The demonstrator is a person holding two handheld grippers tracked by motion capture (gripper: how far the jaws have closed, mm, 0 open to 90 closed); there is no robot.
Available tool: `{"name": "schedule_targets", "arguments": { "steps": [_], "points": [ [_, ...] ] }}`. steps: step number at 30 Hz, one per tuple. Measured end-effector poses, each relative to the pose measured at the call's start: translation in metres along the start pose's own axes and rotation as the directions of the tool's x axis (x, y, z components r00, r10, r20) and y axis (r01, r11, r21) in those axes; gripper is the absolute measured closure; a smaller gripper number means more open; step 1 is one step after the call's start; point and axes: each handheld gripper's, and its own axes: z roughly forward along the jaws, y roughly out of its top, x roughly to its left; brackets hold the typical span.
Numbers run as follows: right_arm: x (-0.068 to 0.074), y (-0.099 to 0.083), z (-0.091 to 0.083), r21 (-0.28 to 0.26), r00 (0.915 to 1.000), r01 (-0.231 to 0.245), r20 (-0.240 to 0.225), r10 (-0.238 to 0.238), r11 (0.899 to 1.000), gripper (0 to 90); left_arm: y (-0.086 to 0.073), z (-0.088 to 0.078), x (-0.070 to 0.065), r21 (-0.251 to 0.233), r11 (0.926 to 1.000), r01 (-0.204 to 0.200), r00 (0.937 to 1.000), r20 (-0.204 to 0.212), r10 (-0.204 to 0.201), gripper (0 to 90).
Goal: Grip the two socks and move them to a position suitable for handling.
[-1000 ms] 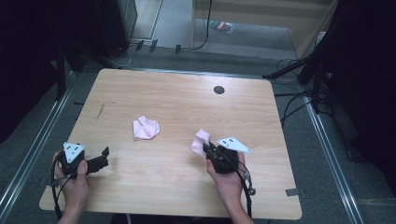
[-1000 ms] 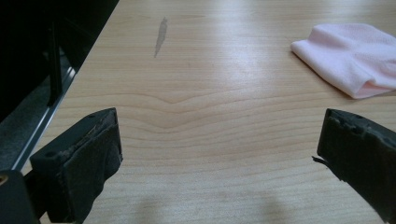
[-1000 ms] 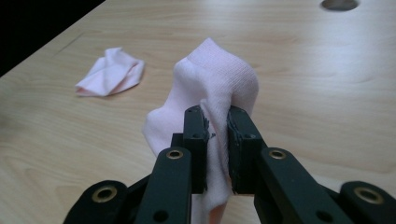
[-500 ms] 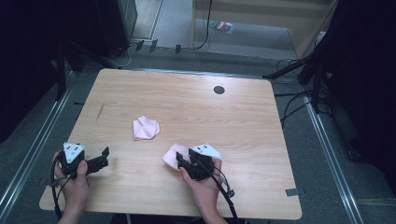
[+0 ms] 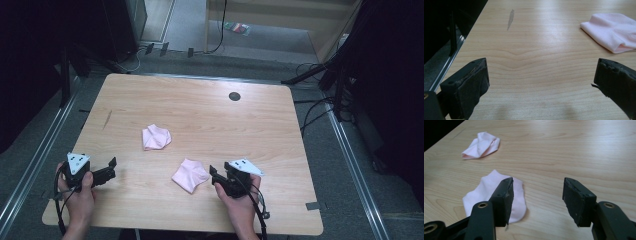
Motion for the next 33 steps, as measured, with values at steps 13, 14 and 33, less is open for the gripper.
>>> {"name": "schedule_targets", "arguments": {
  "steps": [13,14,33],
  "points": [
    [-0.016,-0.002,-0.016,-0.007,0.9997,0.005,0.023,-0.005,1.000,39.7,0.006,-0.011,-0.010,-0.011,0.9999,0.008,0.9983,0.058,-0.007,0.0],
    [-0.016,-0.002,-0.015,-0.006,0.9997,0.006,0.026,-0.006,1.000,39.7,0.008,-0.013,-0.014,-0.018,0.9998,0.007,0.9978,0.066,-0.005,0.0],
    [-0.004,-0.001,0.007,0.015,0.9952,0.054,-0.083,-0.052,0.998,52.1,0.005,-0.025,-0.095,-0.075,0.9918,-0.104,0.9395,0.320,0.122,0.0]
  ]
}}
